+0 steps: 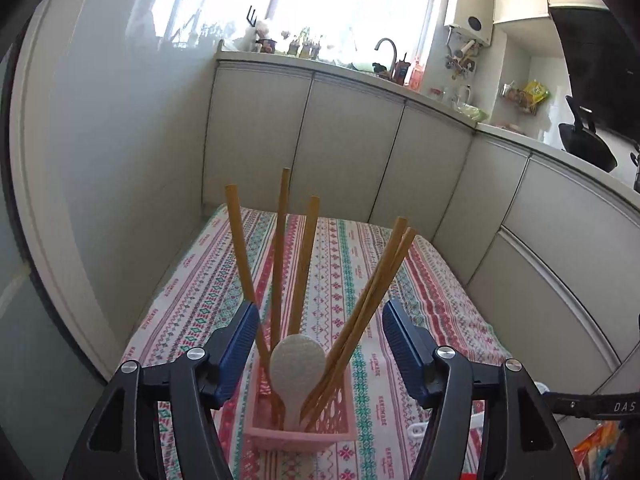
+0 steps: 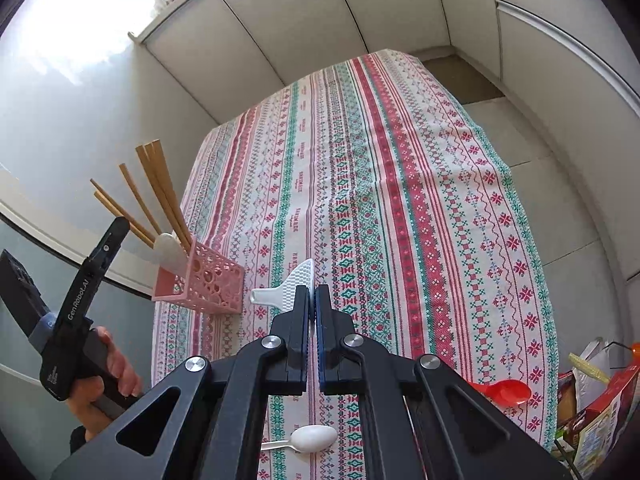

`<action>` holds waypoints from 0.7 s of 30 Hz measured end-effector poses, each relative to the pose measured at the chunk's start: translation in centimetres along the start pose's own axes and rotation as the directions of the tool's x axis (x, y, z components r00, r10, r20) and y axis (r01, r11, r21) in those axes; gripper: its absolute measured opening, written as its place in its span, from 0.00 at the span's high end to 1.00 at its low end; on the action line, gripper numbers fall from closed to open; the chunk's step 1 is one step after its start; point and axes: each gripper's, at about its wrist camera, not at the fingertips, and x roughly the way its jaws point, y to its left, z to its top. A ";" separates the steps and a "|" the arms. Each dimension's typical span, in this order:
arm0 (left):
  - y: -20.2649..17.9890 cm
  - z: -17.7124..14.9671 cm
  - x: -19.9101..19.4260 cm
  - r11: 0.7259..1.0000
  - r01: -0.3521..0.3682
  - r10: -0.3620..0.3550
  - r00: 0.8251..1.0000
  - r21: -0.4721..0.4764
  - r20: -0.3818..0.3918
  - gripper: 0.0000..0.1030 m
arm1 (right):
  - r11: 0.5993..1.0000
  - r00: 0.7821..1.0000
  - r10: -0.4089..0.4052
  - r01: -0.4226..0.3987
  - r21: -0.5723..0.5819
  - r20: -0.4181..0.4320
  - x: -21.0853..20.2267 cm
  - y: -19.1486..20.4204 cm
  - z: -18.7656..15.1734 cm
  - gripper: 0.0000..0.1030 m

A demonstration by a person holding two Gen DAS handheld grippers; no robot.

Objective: Organize utensils
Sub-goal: 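Carry both held rice paddles over the pink basket, then open the left tool to drop its paddle while the right tool lowers its paddle into the basket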

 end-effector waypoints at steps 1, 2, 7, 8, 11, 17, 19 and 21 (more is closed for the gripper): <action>0.0 0.1 -0.4 1.000 -0.017 0.017 1.000 0.006 -0.015 0.33 | 1.000 1.000 0.005 -0.005 -0.008 0.007 -0.2 0.4 0.1 0.97; -0.2 0.3 -0.8 0.999 -0.043 0.043 0.999 0.021 -0.026 0.33 | 1.000 1.000 0.012 -0.012 -0.014 0.014 -0.4 0.7 0.2 0.97; -0.6 0.1 -2.5 0.980 -0.168 0.179 0.979 0.107 -0.097 0.19 | 0.997 0.998 0.045 -0.042 -0.057 0.048 -1.4 2.9 0.4 0.97; -0.5 -0.3 -2.6 0.975 -0.188 0.203 0.971 0.120 -0.128 0.19 | 0.997 0.997 0.048 -0.044 -0.070 0.055 -1.6 3.4 0.5 0.97; 0.4 -1.8 -2.3 0.966 -0.220 0.247 0.939 0.133 -0.241 0.18 | 0.993 0.996 0.060 -0.052 -0.110 0.069 -2.0 4.9 0.6 0.97; 2.5 -5.5 -0.8 0.970 -0.210 0.242 0.866 0.121 -0.438 0.18 | 0.973 0.996 0.041 -0.022 -0.229 0.079 -2.2 9.3 1.1 0.97; 3.1 -5.9 -0.5 0.970 -0.214 0.243 0.855 0.115 -0.458 0.18 | 0.957 0.997 0.003 0.020 -0.288 0.077 -1.9 11.2 1.3 0.97; 3.5 -6.3 -0.4 0.968 -0.220 0.251 0.846 0.119 -0.471 0.18 | 0.937 0.997 -0.043 0.064 -0.344 0.069 -1.3 13.0 1.6 0.97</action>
